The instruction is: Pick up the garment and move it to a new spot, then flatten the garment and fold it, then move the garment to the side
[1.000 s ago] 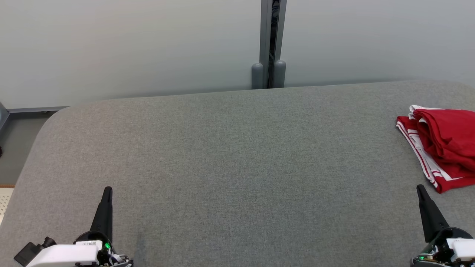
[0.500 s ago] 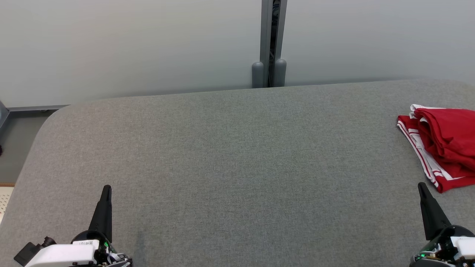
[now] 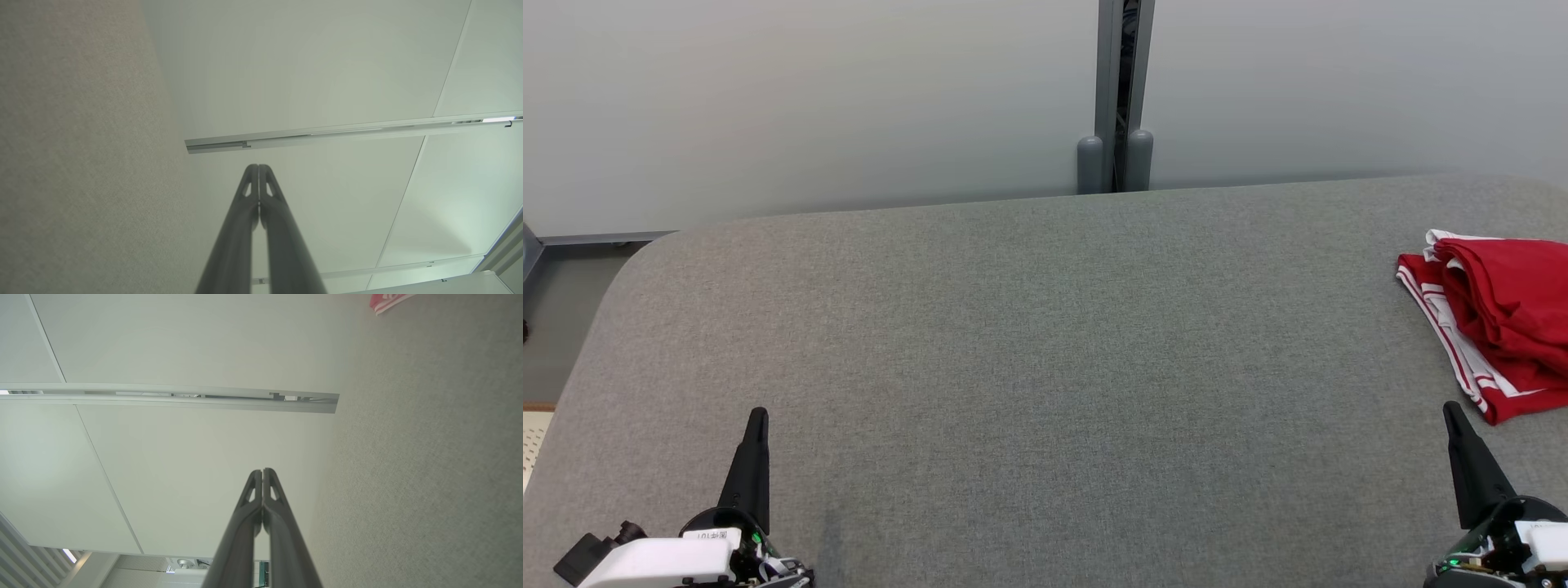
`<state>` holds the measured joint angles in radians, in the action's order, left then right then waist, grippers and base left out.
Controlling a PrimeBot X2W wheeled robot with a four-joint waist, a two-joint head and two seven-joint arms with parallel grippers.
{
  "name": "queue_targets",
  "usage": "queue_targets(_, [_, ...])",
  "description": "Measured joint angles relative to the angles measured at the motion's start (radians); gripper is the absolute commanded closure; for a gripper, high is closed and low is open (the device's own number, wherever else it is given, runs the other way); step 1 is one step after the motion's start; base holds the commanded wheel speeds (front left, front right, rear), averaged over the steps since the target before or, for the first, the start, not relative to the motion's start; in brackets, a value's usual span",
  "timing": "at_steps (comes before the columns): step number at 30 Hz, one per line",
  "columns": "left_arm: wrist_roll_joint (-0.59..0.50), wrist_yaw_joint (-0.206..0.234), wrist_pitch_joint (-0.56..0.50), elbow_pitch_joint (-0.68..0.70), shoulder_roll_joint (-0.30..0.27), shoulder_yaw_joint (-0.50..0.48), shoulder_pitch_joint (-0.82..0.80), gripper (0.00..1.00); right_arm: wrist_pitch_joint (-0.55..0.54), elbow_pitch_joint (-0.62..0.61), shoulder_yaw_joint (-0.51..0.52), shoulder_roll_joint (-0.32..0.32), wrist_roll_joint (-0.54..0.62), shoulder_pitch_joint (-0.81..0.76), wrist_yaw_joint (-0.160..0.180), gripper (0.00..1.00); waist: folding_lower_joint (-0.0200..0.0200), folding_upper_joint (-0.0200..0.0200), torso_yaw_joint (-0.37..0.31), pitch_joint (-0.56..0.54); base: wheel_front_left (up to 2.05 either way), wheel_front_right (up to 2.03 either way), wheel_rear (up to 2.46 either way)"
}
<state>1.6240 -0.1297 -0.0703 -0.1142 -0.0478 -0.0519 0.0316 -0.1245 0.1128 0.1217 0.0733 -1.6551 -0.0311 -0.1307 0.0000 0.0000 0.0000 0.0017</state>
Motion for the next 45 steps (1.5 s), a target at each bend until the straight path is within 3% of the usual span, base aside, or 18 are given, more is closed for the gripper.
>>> queue_targets(45, [0.000,0.000,0.000,0.000,0.000,0.000,0.000,1.00,-0.012,0.000,0.012,-0.009,0.010,0.001,0.000,1.00,0.0000,0.0000,0.000,0.000,0.00,0.00,0.00])
